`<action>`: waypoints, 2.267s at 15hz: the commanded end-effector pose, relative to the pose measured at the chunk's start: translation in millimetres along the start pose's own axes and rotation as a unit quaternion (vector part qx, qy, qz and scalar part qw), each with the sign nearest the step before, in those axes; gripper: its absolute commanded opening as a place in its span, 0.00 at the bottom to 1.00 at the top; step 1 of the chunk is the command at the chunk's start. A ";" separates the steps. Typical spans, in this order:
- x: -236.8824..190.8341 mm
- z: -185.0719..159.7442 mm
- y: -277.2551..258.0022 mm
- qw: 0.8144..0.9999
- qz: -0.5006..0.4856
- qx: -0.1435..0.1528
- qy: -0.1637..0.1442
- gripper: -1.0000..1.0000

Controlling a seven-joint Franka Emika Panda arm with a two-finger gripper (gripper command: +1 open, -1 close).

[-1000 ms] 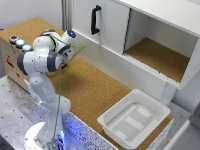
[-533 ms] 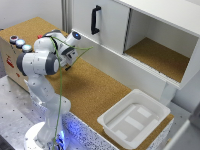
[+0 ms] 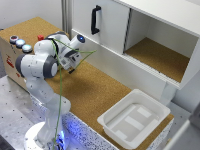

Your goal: Pull the handle of the drawer

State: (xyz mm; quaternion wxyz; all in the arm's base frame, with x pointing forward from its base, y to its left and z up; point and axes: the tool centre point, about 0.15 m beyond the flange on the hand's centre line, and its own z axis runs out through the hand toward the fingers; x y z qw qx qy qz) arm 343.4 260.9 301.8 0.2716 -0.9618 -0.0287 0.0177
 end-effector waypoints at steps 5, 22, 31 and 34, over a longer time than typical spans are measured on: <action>5.4 -2.8 64.8 1.000 0.015 0.014 0.004 0.00; -2.8 -24.9 105.0 0.999 0.041 0.000 0.020 0.00; -9.5 -40.3 119.2 0.998 0.059 -0.001 0.035 0.00; -11.1 -42.8 120.9 0.998 0.060 -0.002 0.036 0.00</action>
